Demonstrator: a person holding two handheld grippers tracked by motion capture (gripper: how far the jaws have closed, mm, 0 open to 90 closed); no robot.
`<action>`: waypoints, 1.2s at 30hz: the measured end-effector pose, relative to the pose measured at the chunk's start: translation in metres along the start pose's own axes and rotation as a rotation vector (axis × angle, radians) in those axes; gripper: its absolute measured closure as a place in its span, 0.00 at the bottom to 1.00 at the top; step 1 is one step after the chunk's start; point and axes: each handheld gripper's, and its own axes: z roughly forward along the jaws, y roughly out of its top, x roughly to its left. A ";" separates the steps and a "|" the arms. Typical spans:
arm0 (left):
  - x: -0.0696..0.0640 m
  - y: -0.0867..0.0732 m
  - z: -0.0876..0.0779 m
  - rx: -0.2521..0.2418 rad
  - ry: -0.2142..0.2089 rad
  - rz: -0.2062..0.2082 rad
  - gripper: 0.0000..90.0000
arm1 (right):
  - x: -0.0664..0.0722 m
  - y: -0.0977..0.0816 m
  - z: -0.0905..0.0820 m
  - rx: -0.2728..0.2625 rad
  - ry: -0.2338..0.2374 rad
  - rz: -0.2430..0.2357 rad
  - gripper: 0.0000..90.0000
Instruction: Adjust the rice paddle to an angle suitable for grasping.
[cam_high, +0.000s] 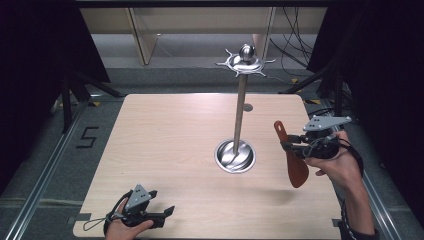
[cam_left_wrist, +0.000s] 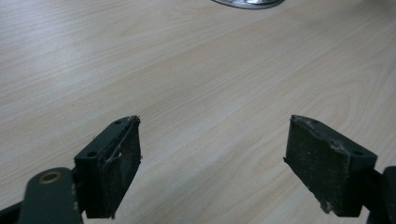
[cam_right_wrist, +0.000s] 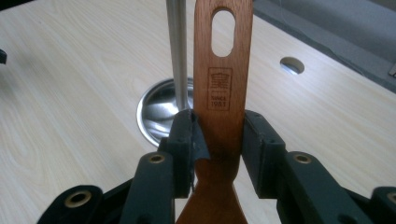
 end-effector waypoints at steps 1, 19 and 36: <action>0.000 0.000 0.000 -0.006 0.000 -0.001 0.19 | 0.001 0.001 -0.001 -0.007 0.017 0.024 0.75; 0.001 0.000 0.000 -0.005 0.008 0.017 0.19 | 0.025 0.045 -0.037 -0.161 0.022 -0.084 0.75; 0.001 0.000 -0.001 0.008 0.000 0.010 0.19 | 0.031 0.081 -0.058 -0.212 -0.016 -0.139 0.75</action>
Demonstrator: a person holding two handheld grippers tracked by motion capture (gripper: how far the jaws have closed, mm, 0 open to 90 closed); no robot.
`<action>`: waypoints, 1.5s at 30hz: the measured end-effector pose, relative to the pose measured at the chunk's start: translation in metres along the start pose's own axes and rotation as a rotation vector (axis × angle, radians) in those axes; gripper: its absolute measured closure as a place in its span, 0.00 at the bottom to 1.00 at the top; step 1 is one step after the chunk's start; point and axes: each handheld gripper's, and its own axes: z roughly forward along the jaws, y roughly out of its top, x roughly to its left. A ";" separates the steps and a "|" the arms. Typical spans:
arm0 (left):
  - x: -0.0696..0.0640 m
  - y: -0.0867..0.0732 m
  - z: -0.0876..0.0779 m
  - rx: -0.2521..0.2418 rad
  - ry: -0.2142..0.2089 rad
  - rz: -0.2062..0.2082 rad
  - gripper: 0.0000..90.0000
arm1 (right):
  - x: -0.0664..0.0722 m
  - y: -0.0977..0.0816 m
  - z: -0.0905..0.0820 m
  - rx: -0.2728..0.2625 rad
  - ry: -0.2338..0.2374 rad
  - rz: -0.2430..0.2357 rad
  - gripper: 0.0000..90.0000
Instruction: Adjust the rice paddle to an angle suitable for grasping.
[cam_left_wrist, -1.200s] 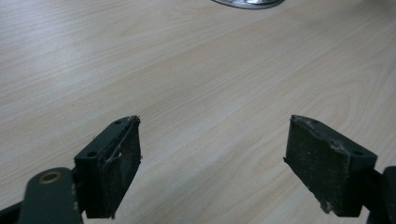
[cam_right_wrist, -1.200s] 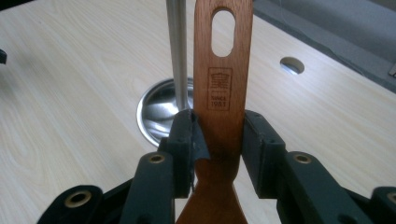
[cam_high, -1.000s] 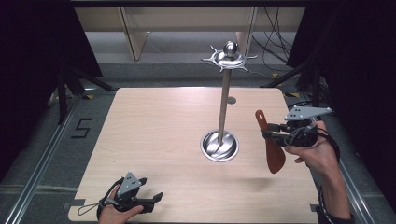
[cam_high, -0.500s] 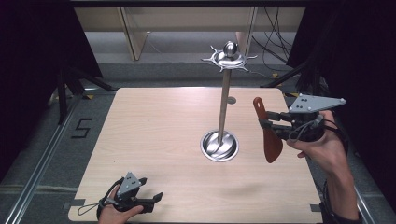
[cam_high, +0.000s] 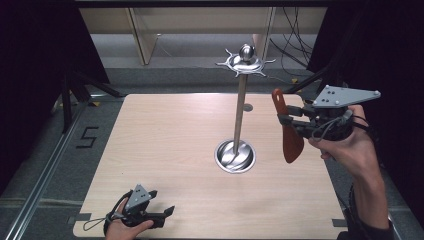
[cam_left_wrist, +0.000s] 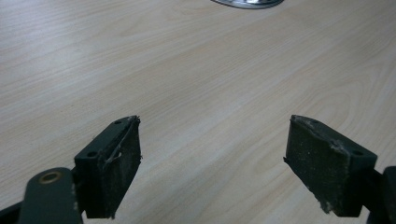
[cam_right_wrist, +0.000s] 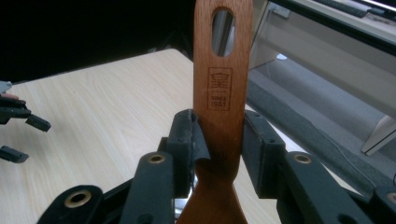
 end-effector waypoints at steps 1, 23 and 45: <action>-0.003 0.000 0.002 -0.028 0.001 -0.031 0.19 | 0.001 0.004 0.001 -0.013 -0.009 0.008 0.75; 0.000 0.000 0.000 0.003 -0.001 -0.009 0.19 | -0.005 0.034 0.011 -0.066 -0.013 0.020 0.75; 0.000 0.000 0.000 0.003 -0.003 -0.013 0.19 | -0.008 0.037 0.034 -0.050 0.041 0.091 0.74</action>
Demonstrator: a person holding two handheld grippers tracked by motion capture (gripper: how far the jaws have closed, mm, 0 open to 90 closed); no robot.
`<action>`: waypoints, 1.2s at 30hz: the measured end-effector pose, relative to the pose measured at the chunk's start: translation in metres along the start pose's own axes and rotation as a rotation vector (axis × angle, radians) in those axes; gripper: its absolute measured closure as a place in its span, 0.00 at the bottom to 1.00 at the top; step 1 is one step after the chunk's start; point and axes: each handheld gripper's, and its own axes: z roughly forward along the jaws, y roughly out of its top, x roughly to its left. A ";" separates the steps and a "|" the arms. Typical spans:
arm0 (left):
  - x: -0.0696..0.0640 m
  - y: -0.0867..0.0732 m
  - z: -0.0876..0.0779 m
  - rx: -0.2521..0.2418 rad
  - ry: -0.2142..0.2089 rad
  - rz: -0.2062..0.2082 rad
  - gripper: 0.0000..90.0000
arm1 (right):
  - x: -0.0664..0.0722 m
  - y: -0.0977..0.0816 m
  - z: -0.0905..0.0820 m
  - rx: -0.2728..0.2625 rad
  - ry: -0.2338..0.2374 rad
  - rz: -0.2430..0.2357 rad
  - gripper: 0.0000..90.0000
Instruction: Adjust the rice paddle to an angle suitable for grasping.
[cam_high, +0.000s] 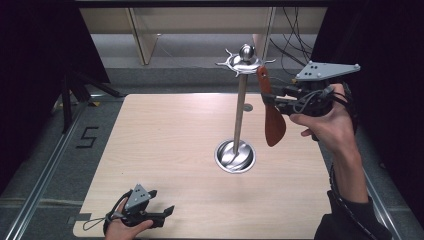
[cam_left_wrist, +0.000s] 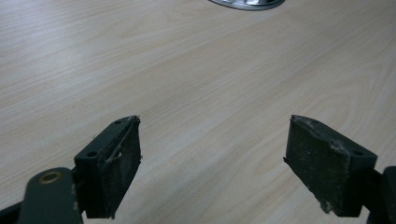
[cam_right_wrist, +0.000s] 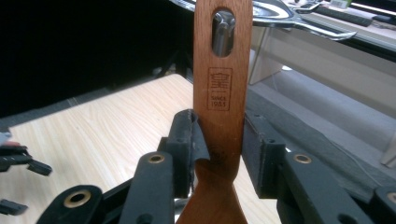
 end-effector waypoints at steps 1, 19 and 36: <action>0.000 0.000 0.000 0.000 0.000 0.000 0.19 | 0.000 0.000 0.000 0.000 0.000 0.000 0.74; 0.001 0.000 0.000 -0.002 0.001 0.016 0.19 | -0.001 -0.021 -0.007 -0.050 0.010 0.043 0.55; -0.001 -0.001 0.004 -0.017 0.006 -0.031 0.19 | 0.006 -0.085 -0.018 -0.007 -0.044 0.106 0.42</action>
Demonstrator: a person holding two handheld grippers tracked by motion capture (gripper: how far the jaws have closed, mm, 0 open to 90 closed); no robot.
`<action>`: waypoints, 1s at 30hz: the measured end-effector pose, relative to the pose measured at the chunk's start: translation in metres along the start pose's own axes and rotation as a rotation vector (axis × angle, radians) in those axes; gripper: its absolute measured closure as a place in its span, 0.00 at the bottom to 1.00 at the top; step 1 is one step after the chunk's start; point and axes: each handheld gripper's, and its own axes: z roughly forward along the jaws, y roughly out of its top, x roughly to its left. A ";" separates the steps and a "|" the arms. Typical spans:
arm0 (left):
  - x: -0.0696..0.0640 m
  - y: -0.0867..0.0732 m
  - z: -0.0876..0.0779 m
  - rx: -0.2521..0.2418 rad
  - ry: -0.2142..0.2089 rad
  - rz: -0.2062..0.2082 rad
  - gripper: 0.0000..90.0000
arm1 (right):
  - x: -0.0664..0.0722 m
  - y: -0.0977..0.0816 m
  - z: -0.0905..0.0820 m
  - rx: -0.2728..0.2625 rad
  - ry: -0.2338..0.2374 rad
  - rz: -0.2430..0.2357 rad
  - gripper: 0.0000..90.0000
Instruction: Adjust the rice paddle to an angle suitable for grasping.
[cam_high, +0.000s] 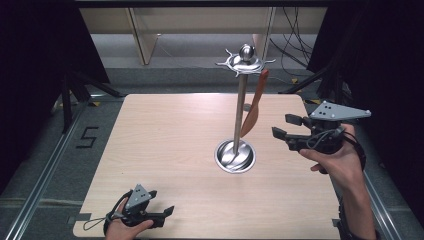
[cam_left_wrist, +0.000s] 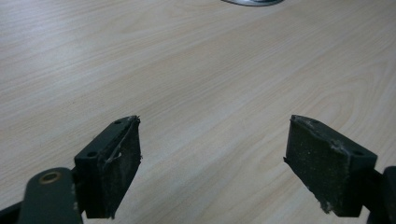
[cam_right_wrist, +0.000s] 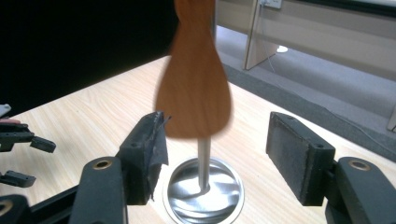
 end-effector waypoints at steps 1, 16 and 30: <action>0.000 0.000 0.000 0.000 0.000 0.000 0.19 | 0.000 0.000 0.000 0.000 0.000 0.000 0.42; -0.001 0.002 0.000 -0.010 -0.007 0.012 0.19 | -0.012 -0.043 0.015 0.098 0.000 0.042 0.40; 0.001 0.001 -0.002 -0.020 -0.004 -0.019 0.18 | -0.011 -0.067 0.034 0.135 -0.031 0.048 0.37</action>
